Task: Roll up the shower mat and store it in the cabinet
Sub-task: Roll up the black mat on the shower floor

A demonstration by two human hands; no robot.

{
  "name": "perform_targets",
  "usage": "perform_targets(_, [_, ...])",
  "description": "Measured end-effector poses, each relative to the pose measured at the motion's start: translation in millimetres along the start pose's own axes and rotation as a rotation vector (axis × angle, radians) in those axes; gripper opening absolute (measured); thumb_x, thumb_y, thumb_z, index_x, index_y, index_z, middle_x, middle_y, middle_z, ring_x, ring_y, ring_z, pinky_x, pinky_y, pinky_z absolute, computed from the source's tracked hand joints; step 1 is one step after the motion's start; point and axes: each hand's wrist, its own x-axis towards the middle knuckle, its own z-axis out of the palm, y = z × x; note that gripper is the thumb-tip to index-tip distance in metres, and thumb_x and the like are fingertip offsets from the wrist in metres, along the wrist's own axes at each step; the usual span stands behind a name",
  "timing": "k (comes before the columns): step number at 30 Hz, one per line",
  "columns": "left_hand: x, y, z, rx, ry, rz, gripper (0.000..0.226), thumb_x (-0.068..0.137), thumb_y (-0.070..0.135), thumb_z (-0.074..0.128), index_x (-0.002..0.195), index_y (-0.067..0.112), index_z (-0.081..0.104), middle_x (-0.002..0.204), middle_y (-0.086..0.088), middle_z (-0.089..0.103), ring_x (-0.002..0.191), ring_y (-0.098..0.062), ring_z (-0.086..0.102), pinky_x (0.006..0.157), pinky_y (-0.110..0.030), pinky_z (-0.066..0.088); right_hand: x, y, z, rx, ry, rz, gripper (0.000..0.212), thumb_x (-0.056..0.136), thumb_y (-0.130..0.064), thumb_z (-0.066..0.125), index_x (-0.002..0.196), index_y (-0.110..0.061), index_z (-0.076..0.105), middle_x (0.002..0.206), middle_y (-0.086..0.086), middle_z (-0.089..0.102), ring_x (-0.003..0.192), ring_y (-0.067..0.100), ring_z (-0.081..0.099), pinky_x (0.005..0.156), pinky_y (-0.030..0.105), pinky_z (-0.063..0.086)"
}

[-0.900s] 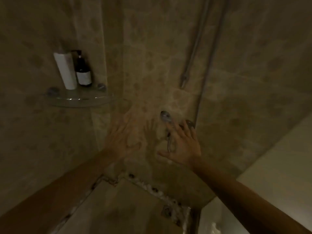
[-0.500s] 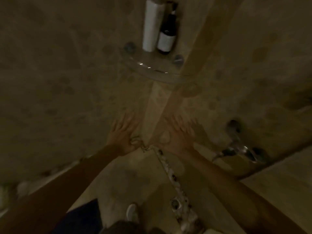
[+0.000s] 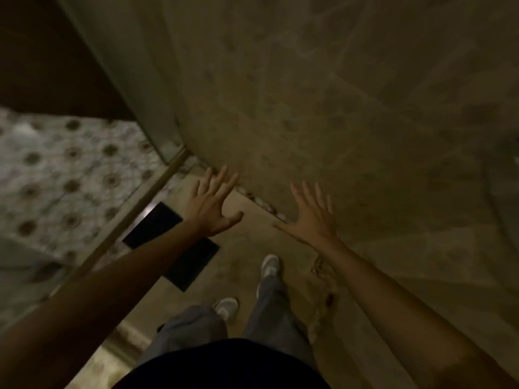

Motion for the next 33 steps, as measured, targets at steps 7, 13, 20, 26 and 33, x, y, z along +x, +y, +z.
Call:
perform_targets(7, [-61, -19, 51, -0.047, -0.063, -0.421, 0.094, 0.089, 0.072, 0.044, 0.158, 0.036, -0.008, 0.167, -0.001, -0.017, 0.152, -0.032, -0.018, 0.124, -0.059, 0.004, 81, -23, 42, -0.125, -0.243, -0.306, 0.118, 0.07, -0.093, 0.052, 0.162, -0.035, 0.007, 0.171, -0.002, 0.004, 0.156, 0.027, -0.005, 0.124, 0.055, 0.003])
perform_targets(13, [-141, -34, 103, -0.132, -0.028, -0.723, 0.094, 0.088, 0.075, 0.041, 0.158, 0.036, -0.007, 0.167, 0.0, -0.019, 0.153, -0.031, -0.017, 0.124, -0.057, 0.004, 100, -75, 77, -0.287, -0.38, -0.604, 0.117, 0.073, -0.092, 0.047, 0.161, -0.033, -0.003, 0.171, -0.002, -0.005, 0.156, 0.027, -0.008, 0.123, 0.054, 0.0])
perform_targets(20, [-209, -59, 157, -0.267, 0.022, -0.927, 0.098, 0.081, 0.077, 0.04, 0.159, 0.035, -0.002, 0.168, 0.0, -0.011, 0.153, -0.028, -0.017, 0.122, -0.054, 0.001, 98, -126, 154, -0.384, -0.535, -0.782, 0.117, 0.077, -0.086, 0.056, 0.163, -0.024, 0.006, 0.171, 0.003, 0.004, 0.156, 0.026, -0.002, 0.124, 0.049, 0.007])
perform_targets(26, [-238, -95, 238, -0.361, -0.043, -0.913, 0.095, 0.088, 0.072, 0.047, 0.159, 0.034, -0.004, 0.168, -0.001, -0.013, 0.152, -0.027, -0.019, 0.123, -0.055, 0.0, 108, -147, 235, -0.389, -0.625, -0.838, 0.105, 0.085, -0.064, 0.069, 0.162, -0.022, 0.011, 0.17, 0.007, 0.009, 0.156, 0.028, 0.003, 0.124, 0.044, 0.011])
perform_targets(33, [-220, -172, 374, -0.372, -0.177, -0.852, 0.09, 0.091, 0.062, 0.051, 0.16, 0.028, 0.004, 0.169, -0.001, -0.011, 0.152, -0.026, -0.02, 0.123, -0.05, 0.003, 170, -156, 347, -0.371, -0.672, -0.943, 0.089, 0.089, -0.036, 0.078, 0.159, -0.012, 0.026, 0.166, 0.012, 0.025, 0.15, 0.03, 0.027, 0.121, 0.043, 0.027])
